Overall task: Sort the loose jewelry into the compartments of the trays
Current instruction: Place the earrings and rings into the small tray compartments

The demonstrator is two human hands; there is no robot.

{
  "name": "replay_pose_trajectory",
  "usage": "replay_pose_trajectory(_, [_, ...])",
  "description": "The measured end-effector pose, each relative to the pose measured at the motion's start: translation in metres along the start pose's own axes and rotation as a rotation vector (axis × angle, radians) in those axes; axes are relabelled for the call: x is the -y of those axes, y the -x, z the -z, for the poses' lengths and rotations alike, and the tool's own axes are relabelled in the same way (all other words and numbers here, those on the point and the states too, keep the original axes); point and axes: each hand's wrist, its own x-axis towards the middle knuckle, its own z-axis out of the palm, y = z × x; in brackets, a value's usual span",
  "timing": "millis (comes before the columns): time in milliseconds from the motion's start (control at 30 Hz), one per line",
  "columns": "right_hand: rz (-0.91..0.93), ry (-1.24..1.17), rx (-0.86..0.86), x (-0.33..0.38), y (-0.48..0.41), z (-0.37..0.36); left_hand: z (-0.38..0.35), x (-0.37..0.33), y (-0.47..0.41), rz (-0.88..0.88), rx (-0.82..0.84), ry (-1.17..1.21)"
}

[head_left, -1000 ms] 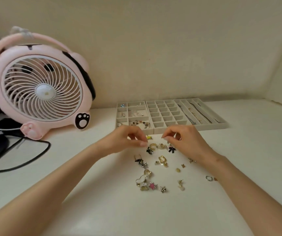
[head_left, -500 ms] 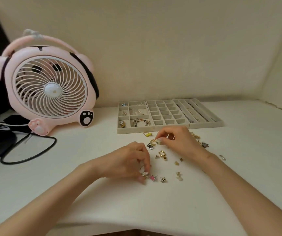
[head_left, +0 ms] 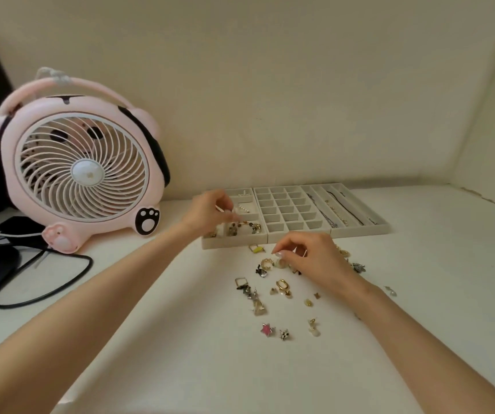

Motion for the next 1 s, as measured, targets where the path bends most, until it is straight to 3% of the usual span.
replay_pose_trajectory(133, [0.005,0.022,-0.015,-0.002,-0.002,0.002,-0.003,0.018,-0.068,0.146,-0.039,-0.04])
replay_pose_trajectory(367, [0.077,0.115,0.023,-0.006,-0.006,-0.004,-0.019,0.045,-0.134,0.186,-0.019,-0.246])
replay_pose_trajectory(500, [0.145,0.155,0.028,-0.005,-0.005,-0.01,-0.028,0.054,-0.142,0.187,0.04,-0.386])
replay_pose_trajectory(767, [0.162,0.167,0.036,-0.002,-0.004,-0.01,-0.028,0.056,-0.15,0.211,0.088,-0.399])
replay_pose_trajectory(1000, [0.135,0.165,0.013,-0.003,-0.004,-0.005,-0.021,0.046,-0.123,0.105,-0.045,-0.357])
